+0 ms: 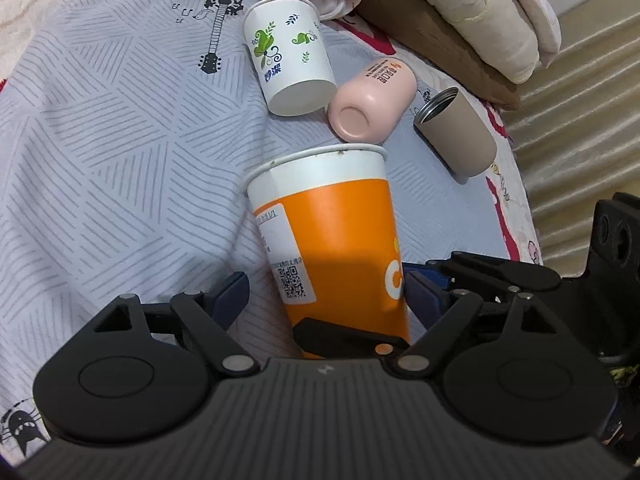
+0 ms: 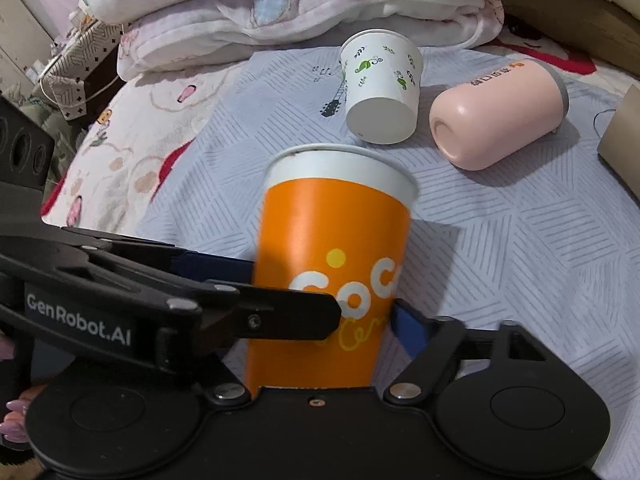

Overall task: Flip cup upright
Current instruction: 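Lift the orange cup with the right gripper and rotate it rim-up, then lower the upright orange cup onto the cloth and open the right gripper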

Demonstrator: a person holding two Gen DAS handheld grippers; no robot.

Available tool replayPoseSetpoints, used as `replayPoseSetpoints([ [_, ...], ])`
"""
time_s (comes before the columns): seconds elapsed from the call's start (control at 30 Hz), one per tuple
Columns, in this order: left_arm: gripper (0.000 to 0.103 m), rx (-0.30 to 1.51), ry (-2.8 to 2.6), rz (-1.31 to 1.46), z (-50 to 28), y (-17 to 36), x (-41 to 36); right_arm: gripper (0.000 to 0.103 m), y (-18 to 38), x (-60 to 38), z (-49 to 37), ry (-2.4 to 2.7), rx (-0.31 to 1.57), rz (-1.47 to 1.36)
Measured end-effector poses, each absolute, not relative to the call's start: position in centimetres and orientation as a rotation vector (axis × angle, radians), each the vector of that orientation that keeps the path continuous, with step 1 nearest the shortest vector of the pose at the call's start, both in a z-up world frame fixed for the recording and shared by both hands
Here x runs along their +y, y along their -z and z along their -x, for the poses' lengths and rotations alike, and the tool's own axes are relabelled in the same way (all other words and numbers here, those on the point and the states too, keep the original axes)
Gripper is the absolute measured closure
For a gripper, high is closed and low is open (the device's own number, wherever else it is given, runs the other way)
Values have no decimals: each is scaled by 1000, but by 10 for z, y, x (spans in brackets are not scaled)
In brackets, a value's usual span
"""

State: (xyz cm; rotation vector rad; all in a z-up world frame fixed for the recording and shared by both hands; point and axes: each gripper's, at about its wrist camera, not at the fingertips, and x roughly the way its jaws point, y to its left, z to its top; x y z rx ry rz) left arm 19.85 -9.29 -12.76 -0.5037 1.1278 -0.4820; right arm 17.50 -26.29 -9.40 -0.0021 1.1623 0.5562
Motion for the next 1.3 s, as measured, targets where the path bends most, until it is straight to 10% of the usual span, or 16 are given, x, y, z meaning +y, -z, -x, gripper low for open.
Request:
replayPoseSetpoints([
  [1.3, 34, 656, 529, 74, -151, 53, -112, 25, 93, -242, -118, -506, 378, 400],
])
